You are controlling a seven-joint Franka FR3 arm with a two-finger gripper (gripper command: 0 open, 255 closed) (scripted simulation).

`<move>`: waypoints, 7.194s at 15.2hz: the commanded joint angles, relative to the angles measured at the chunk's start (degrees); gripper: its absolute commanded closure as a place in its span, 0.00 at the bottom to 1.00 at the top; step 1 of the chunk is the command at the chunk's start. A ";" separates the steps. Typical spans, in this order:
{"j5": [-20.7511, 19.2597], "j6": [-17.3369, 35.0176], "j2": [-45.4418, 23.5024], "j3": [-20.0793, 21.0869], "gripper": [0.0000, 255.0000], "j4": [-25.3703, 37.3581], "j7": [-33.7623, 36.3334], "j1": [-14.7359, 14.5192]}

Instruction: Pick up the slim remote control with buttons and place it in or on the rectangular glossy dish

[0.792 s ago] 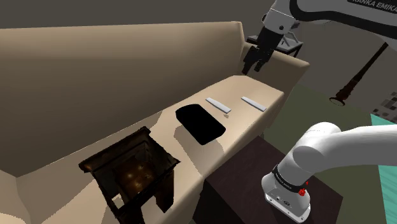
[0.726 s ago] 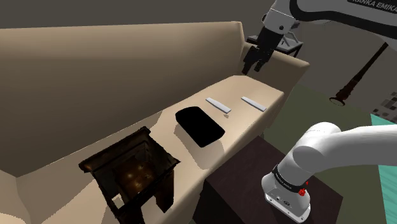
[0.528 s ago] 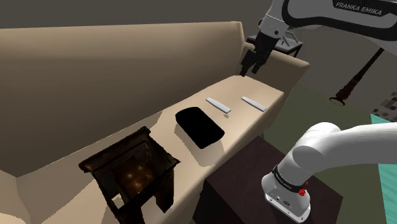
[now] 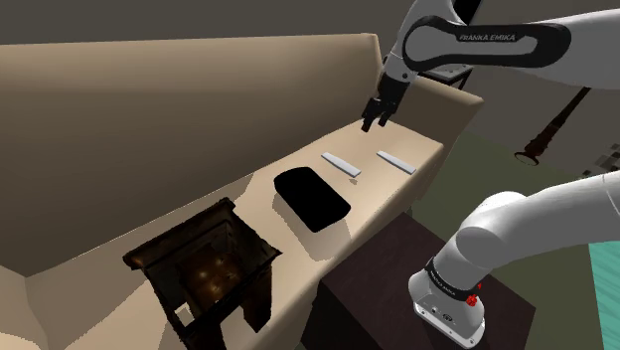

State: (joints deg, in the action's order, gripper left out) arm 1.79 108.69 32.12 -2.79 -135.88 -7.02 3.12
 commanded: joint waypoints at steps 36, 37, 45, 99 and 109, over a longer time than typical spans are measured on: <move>4.00 29.39 -68.33 -6.37 0.00 33.44 -22.86 8.25; 4.09 29.89 -68.89 -6.29 0.00 33.51 -22.92 8.32; 4.34 31.15 -70.38 -6.08 0.00 33.73 -23.07 8.51; -2.54 23.59 -40.75 -3.23 1.00 11.72 -2.94 -5.39; -3.56 25.58 -36.13 1.72 1.00 4.87 9.14 -11.84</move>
State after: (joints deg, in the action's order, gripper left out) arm -1.74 133.84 -4.05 -1.25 -130.56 1.60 -8.50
